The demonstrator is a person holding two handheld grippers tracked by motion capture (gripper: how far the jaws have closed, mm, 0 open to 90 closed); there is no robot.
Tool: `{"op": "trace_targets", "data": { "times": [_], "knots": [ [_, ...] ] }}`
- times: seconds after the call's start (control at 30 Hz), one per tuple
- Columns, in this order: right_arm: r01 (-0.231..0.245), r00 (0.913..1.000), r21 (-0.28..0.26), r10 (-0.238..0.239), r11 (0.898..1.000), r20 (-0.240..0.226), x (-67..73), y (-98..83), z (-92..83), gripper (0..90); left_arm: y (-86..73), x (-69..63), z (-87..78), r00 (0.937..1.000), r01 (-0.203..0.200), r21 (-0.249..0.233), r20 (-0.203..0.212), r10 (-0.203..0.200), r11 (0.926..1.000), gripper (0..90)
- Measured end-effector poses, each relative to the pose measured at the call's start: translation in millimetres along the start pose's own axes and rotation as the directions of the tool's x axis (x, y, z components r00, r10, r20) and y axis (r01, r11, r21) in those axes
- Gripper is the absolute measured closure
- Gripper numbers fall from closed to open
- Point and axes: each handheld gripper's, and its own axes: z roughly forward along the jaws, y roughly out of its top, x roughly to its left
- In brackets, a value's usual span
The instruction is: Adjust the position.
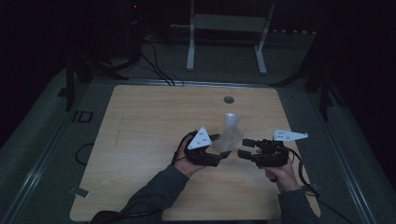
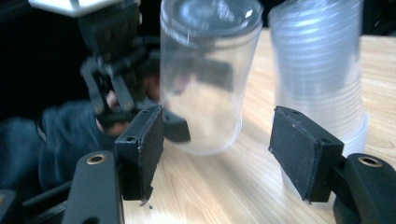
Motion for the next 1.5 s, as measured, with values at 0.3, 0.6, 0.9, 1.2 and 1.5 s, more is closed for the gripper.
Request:
{"op": "trace_targets", "data": {
  "times": [0.3, 0.6, 0.9, 1.2, 1.5],
  "knots": [
    [0.147, 0.9872, 0.207, -0.131, 0.967, -0.091, -2.7, 13.6, 7.2, 37.5, 0.9, 0.3, -3.7, 0.9998, -0.016, 0.012, 0.01, 0.016, 0.9998, 31.6],
    [0.249, 0.9611, 0.331, -0.19, 0.91, -0.201, -9.7, 20.2, 14.4, 38.4, 1.8, 0.1, -6.3, 0.999, -0.028, 0.024, 0.035, 0.027, 0.9993, 31.6],
    [0.305, 0.9342, 0.385, -0.195, 0.871, -0.299, -15.7, 26.3, 14.2, 41.6, 2.6, 0.9, -9.1, 0.9978, -0.027, 0.03, 0.061, 0.026, 0.9992, 31.6],
    [0.331, 0.9332, 0.479, -0.208, 0.813, -0.293, -23.8, 32.4, 11.3, 43.4, 5.1, 2.1, -10.4, 0.9956, -0.047, 0.046, 0.084, 0.043, 0.9978, 31.5],
    [0.355, 0.9337, 0.574, -0.248, 0.738, -0.258, -21.6, 37.8, 12.3, 41.9, 5.8, 2.6, -8.0, 0.9907, -0.082, 0.095, 0.116, 0.071, 0.9921, 31.5]
  ]
}}
